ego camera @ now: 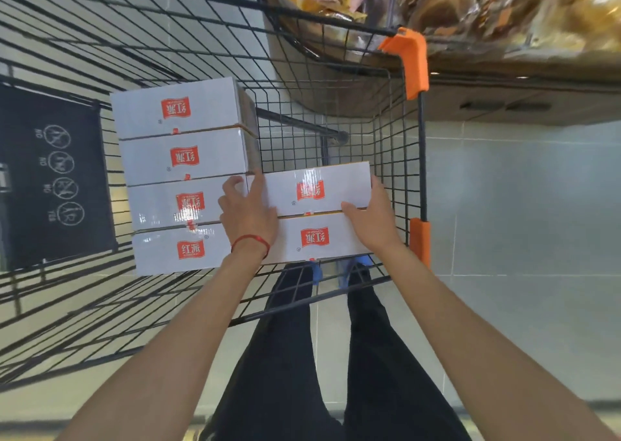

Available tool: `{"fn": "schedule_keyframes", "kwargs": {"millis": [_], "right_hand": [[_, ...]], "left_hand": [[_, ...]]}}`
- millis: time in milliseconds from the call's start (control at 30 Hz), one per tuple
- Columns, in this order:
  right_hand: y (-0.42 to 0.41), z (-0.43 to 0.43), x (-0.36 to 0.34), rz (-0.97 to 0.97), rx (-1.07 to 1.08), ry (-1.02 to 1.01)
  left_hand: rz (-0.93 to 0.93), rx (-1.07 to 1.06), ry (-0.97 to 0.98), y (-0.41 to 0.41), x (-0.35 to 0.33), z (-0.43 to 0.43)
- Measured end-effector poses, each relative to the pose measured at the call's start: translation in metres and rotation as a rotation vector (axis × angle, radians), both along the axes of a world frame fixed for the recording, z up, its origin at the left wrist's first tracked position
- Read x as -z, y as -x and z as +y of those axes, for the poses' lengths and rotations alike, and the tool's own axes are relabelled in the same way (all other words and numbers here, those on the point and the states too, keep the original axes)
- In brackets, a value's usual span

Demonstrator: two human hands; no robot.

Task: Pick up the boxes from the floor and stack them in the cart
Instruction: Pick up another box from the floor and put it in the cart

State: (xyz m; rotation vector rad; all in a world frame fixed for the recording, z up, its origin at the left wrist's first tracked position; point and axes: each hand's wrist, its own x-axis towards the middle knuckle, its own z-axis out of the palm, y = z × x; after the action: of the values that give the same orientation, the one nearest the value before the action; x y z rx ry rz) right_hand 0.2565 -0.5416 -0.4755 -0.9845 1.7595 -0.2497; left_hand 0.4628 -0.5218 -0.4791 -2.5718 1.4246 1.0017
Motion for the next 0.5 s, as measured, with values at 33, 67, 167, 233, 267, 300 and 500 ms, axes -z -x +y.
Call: {"fn": "schedule_keyframes", "kwargs": {"millis": [33, 67, 167, 233, 267, 300, 500], "right_hand": [[0.002, 0.005, -0.010, 0.011, 0.021, 0.017], [0.005, 0.011, -0.021, 0.001, 0.055, 0.043], [0.022, 0.028, -0.062, -0.092, 0.201, 0.093], [0.037, 0.042, -0.084, -0.147, 0.291, 0.146], [0.045, 0.049, -0.093, -0.161, 0.335, 0.174], [0.054, 0.057, -0.099, -0.170, 0.385, 0.192], [0.126, 0.108, -0.124, -0.276, 0.678, 0.239]], "left_hand": [[0.065, -0.023, 0.006, 0.001, -0.004, 0.001], [0.140, -0.050, 0.018, 0.003, -0.008, 0.003], [0.333, -0.132, 0.077, 0.013, -0.033, 0.006], [0.404, -0.154, 0.122, 0.024, -0.055, 0.008], [0.429, -0.153, 0.141, 0.031, -0.065, 0.009], [0.447, -0.149, 0.157, 0.039, -0.075, 0.010], [0.620, -0.107, 0.226, 0.123, -0.127, 0.019]]}}
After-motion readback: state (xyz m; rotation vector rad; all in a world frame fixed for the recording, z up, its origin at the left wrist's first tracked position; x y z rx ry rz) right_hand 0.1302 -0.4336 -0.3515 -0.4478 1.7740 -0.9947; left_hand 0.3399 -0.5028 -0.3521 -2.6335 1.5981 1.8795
